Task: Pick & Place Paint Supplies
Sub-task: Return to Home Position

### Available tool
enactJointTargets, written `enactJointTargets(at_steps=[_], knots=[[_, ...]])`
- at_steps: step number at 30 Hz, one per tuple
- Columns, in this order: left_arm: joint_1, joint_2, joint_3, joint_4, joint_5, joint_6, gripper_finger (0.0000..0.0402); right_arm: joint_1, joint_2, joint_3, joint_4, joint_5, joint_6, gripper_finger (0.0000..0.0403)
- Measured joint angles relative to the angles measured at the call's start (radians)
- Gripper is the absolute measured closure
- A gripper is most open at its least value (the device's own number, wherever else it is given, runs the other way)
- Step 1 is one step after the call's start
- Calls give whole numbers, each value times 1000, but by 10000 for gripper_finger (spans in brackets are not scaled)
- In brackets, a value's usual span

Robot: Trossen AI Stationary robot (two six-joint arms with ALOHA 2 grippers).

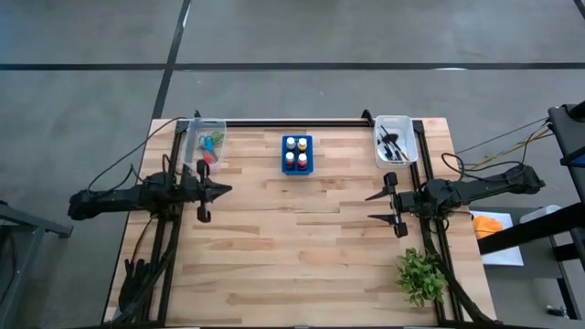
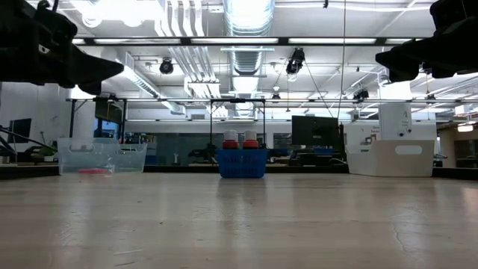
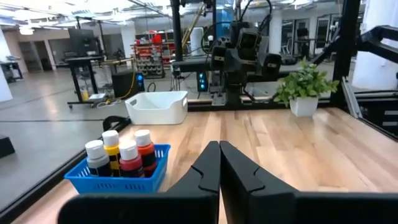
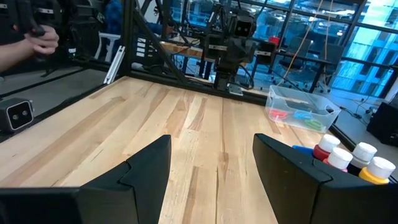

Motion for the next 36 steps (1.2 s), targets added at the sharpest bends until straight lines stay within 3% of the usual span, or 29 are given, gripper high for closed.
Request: enactJointTargets(at_steps=[11, 16, 21, 27, 36], knots=[[0, 8, 0, -2, 8, 0, 388, 0, 1, 0, 29, 6, 26, 177], [0, 8, 0, -2, 8, 0, 387, 0, 2, -2, 24, 133, 83, 183], [0, 8, 0, -2, 8, 0, 386, 0, 2, -2, 23, 179, 82, 247], [0, 8, -1, -2, 8, 0, 386, 1, 0, -2, 65, 111, 32, 376], [0, 8, -1, -2, 8, 0, 386, 1, -4, -2, 63, 70, -19, 395]])
